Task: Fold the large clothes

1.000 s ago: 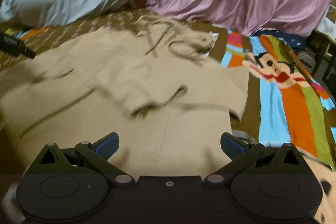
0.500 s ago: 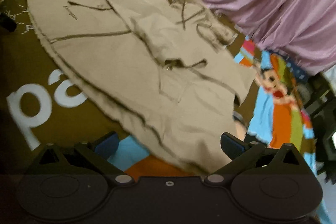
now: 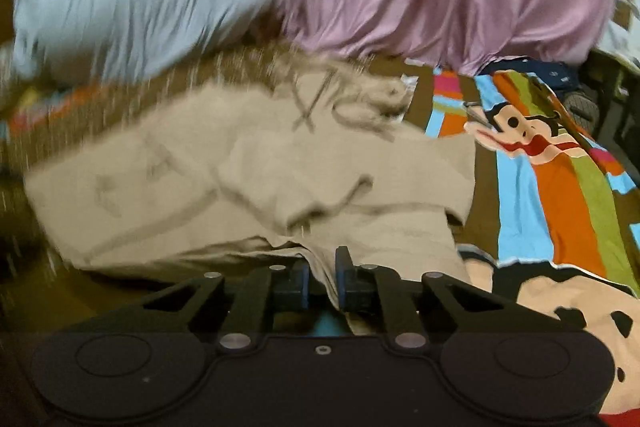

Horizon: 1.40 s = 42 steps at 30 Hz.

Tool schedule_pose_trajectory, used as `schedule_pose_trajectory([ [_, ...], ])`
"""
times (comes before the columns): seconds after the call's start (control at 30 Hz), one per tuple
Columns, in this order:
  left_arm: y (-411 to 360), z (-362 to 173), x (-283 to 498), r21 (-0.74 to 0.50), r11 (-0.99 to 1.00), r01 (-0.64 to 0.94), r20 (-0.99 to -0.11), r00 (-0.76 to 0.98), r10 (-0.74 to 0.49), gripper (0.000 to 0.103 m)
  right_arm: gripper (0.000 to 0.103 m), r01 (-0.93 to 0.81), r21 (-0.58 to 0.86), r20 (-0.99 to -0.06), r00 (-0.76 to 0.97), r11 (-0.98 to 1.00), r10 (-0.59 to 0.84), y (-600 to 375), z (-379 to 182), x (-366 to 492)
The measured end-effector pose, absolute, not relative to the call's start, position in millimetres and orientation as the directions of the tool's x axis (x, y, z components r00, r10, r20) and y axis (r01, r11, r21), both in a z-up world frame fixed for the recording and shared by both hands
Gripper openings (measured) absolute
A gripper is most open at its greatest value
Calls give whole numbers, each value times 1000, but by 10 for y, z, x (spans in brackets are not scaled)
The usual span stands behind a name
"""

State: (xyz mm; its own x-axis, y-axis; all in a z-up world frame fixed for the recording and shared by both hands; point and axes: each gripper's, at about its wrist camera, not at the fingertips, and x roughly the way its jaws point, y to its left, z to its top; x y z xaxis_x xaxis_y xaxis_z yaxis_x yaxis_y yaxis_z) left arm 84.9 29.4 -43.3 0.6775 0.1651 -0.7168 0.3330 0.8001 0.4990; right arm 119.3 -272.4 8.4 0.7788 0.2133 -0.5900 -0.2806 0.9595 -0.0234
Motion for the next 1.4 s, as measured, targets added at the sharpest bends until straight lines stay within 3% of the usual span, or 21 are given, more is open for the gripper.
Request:
schedule_pose_trajectory([
  [0.07,220,-492,911,553,771,315,-687,697,207,95,10,-267,-7,-557,801,964,218,-2730,227,1209],
  [0.17,255,-512,1033,605,758,243,-653,696,298,73,8,-265,-18,-520,826,964,218,-2744,401,1203],
  [0.3,477,-411,1120,615,777,138,-606,714,352,9,7,-277,-76,-520,830,958,199,-2754,386,1092],
  [0.33,503,-345,1112,597,792,125,-594,733,332,4,5,-276,-94,-523,831,956,189,-2743,347,1054],
  [0.5,413,15,951,599,796,84,-496,820,287,3,3,-246,-149,-500,854,958,142,-2720,180,818],
  [0.73,439,614,412,467,880,85,-509,840,189,2,2,-243,-172,-426,892,955,151,-2840,514,501],
  [0.9,531,794,-83,389,908,157,-598,793,119,2,2,-311,-223,-446,875,924,187,-2935,863,-16],
  [1.07,667,611,-231,232,925,302,-730,682,-40,6,3,-384,-207,-581,788,900,202,-2987,756,-329],
  [1.2,693,594,-189,215,913,347,-759,647,-68,22,17,-430,-158,-662,714,889,228,-2964,594,-355],
  [1.33,806,671,-194,170,929,329,-764,639,-86,54,39,-431,-101,-672,694,897,258,-3072,660,-383],
  [1.4,885,723,-199,152,937,313,-762,641,-90,63,50,-414,-71,-679,686,907,260,-3182,709,-381],
])
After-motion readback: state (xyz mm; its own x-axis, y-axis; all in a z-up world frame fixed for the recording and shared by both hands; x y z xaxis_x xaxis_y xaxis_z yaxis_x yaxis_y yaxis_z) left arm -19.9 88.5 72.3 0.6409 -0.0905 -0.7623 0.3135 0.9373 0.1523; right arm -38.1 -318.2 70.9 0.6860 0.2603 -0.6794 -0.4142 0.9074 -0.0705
